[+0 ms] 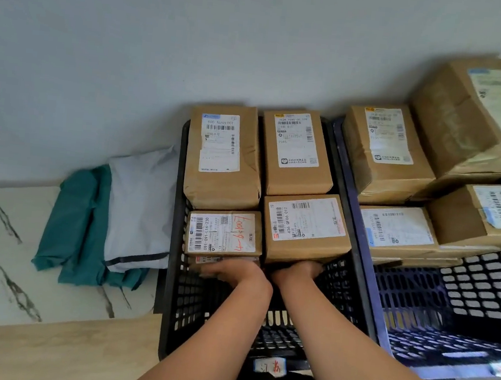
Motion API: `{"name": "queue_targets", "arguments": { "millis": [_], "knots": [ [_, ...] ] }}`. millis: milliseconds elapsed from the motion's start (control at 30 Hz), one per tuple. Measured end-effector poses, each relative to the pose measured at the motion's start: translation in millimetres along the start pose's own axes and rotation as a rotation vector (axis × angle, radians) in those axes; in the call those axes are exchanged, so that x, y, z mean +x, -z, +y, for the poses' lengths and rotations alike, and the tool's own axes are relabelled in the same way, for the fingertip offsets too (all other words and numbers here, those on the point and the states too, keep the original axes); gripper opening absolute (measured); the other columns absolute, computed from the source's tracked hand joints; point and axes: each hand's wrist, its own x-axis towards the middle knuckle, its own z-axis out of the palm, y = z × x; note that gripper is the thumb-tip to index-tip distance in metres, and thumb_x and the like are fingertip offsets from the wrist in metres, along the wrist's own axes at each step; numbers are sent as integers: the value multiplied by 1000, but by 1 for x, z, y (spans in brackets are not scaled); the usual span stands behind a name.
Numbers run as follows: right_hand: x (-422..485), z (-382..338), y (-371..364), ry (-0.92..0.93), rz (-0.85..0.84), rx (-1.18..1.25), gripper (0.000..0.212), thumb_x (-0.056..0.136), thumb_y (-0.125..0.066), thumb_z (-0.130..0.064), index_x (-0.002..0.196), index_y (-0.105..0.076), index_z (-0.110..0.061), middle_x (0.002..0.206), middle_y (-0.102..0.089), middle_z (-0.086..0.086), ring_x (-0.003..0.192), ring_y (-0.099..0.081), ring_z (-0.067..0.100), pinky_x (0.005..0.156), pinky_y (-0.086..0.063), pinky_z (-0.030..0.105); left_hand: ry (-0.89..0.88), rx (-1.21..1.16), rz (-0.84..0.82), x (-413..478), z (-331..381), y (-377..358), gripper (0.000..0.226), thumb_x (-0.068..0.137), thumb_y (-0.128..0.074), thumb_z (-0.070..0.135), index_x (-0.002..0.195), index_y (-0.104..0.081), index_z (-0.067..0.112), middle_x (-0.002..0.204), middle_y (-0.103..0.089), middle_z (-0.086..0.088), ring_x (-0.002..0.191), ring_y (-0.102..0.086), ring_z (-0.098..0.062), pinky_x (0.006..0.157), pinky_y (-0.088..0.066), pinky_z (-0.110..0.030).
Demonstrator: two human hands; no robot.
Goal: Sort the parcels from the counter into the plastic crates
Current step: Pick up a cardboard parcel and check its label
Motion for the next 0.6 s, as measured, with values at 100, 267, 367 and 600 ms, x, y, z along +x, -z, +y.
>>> {"name": "queue_targets", "arguments": {
  "millis": [100, 267, 367, 600],
  "knots": [
    [10, 0, 9, -155, -20, 55, 59, 105, -29, -58, 149, -52, -27, 149, -56, 11, 139, -48, 42, 120, -32, 61, 10, 61, -85, 49, -15, 9, 93, 90, -30, 89, 166, -16, 38, 175, -16, 1, 162, -12, -26, 130, -9, -51],
    [-13, -9, 15, -196, -102, 150, 48, 106, -34, -52, 135, -62, -25, 135, -64, 14, 123, -58, 43, 108, -44, 61, 122, 289, -146, 18, 7, 15, 86, 95, -16, 84, 165, -26, 36, 168, -32, -3, 154, -31, -37, 123, -23, -63],
    [-39, -13, 22, -226, -230, 11, 46, 103, -44, -46, 138, -60, -21, 134, -64, 17, 120, -60, 45, 106, -48, 61, 141, 381, -277, -1, 26, 22, 66, 106, -15, 66, 152, -49, 33, 152, -54, -11, 138, -50, -42, 117, -36, -64],
    [-104, -52, 82, -56, -572, -718, 26, 109, -51, -19, 124, -61, -1, 124, -69, 24, 116, -69, 32, 102, -55, 39, 301, 749, -518, -24, 79, 44, 53, 109, -39, 32, 153, -45, 3, 157, -40, -32, 148, -37, -47, 124, -30, -55]
  ]
}}
